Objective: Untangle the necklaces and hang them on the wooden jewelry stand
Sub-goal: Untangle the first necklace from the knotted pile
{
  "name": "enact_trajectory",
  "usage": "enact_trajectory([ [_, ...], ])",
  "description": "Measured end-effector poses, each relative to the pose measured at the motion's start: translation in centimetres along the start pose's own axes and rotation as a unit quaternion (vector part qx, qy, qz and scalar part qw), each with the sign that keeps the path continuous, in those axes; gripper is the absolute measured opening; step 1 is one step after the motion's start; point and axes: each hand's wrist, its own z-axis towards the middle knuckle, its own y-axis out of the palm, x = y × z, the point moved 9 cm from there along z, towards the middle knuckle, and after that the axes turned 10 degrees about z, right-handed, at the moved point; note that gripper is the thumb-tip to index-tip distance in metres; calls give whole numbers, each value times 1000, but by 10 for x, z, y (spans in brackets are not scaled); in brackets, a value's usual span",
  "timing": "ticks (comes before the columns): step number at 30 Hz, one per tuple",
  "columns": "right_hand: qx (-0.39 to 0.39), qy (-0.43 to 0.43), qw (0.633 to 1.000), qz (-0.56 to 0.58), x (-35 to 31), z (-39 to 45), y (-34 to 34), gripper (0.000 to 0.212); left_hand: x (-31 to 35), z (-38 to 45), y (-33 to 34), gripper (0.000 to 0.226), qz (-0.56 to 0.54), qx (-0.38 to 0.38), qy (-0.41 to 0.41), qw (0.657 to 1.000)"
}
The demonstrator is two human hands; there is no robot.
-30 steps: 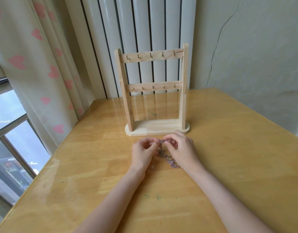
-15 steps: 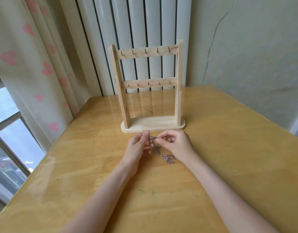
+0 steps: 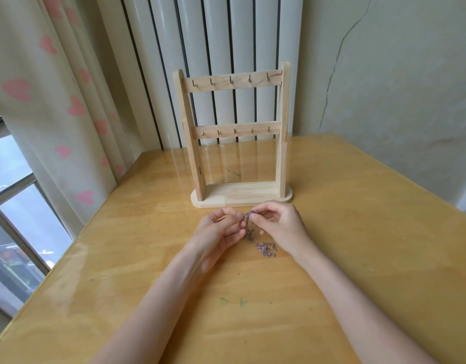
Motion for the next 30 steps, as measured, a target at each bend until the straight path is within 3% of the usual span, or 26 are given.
enact_trajectory([
  [3,-7,4,1000,26,-1,-1,1,17,3,-1,2,11,50,10,18,999],
  [5,-2,-18,999,-33,-3,-1,-1,23,4,0,-1,11,48,35,25,998],
  [11,9,-21,997,-70,-4,-2,3,27,-2,-2,2,11,-96,27,-39,994],
  [17,21,31,995,96,-1,-3,-5,16,-4,-5,16,9,-129,-9,-90,988],
  [20,28,38,994,97,0,-3,-7,17,-7,-6,13,7,-118,-6,-106,987],
  [23,32,15,999,37,-1,-1,-7,21,-8,-5,10,9,-90,28,-91,991],
  [27,19,-84,982,-166,-15,-4,3,10,3,-4,-2,13,-57,112,-19,992],
  [30,29,-105,977,-181,-20,-6,4,7,5,-4,-10,19,-73,141,-5,987],
])
